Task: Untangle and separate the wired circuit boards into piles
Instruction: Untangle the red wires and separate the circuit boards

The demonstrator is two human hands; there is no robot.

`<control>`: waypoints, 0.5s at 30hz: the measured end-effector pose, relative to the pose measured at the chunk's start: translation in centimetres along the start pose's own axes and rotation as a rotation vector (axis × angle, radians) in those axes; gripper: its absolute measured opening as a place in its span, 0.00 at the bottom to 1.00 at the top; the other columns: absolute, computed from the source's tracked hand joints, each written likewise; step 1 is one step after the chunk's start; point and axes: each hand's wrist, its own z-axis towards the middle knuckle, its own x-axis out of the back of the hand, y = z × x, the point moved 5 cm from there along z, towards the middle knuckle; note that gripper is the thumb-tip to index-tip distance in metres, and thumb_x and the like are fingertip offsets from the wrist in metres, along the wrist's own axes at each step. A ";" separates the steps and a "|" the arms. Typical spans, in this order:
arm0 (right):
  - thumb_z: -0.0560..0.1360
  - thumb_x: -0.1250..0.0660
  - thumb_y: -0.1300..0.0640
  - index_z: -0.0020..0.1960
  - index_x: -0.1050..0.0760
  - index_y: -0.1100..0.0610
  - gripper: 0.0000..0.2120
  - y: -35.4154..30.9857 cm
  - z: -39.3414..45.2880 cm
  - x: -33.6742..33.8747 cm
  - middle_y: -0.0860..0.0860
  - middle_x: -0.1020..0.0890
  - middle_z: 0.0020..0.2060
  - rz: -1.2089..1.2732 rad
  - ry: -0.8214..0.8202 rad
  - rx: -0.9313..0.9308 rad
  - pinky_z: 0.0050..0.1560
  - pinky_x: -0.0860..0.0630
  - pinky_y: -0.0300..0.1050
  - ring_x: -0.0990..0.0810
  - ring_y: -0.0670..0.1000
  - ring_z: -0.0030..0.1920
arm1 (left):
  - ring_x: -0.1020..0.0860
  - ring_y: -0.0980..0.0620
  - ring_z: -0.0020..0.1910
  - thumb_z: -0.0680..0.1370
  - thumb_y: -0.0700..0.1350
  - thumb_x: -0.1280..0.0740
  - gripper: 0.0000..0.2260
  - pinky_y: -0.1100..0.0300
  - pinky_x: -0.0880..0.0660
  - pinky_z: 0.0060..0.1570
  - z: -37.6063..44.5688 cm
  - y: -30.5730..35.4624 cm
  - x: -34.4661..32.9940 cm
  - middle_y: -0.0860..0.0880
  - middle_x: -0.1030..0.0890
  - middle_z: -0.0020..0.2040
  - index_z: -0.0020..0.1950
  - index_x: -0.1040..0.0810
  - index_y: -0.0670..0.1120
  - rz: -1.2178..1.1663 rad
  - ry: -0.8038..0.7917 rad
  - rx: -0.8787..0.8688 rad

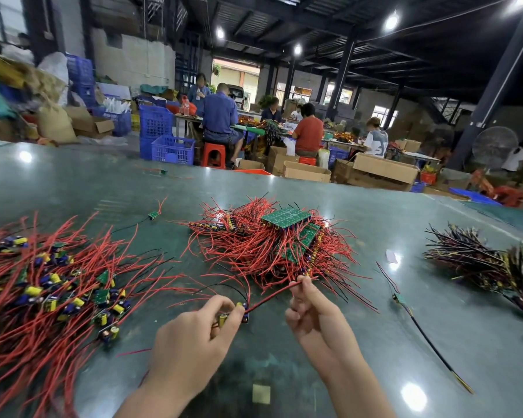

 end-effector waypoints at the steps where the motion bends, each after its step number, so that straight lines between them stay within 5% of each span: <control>1: 0.64 0.31 0.58 0.36 0.19 0.58 0.04 -0.2 0.1 0.2 0.50 0.20 0.31 -0.008 0.009 0.003 0.23 0.33 0.34 0.32 0.43 0.23 | 0.30 0.55 0.29 0.73 0.70 0.54 0.26 0.62 0.36 0.32 0.0 -0.1 0.0 0.55 0.26 0.26 0.43 0.26 0.55 0.027 -0.010 -0.042; 4: 0.66 0.31 0.57 0.36 0.20 0.57 0.03 -0.4 0.3 0.5 0.49 0.22 0.29 -0.003 0.019 -0.006 0.23 0.33 0.34 0.33 0.42 0.23 | 0.31 0.56 0.27 0.66 0.72 0.62 0.36 0.63 0.36 0.33 0.3 -0.6 -0.4 0.63 0.26 0.30 0.40 0.25 0.48 0.001 -0.057 -0.105; 10: 0.72 0.34 0.58 0.38 0.23 0.58 0.06 -1.2 0.7 1.7 0.47 0.24 0.26 0.007 0.099 0.008 0.20 0.35 0.33 0.33 0.42 0.21 | 0.29 0.62 0.33 0.71 0.67 0.49 0.14 0.66 0.39 0.31 0.6 -1.1 -1.1 0.66 0.27 0.31 0.45 0.31 0.62 -0.050 -0.210 -0.188; 15: 0.72 0.36 0.58 0.37 0.24 0.58 0.06 -0.8 0.8 1.5 0.48 0.26 0.25 0.061 0.052 0.003 0.21 0.34 0.34 0.34 0.42 0.22 | 0.34 0.59 0.28 0.70 0.67 0.44 0.19 0.57 0.37 0.34 1.7 -2.2 -0.6 0.48 0.29 0.28 0.36 0.26 0.54 -0.381 -0.173 -0.174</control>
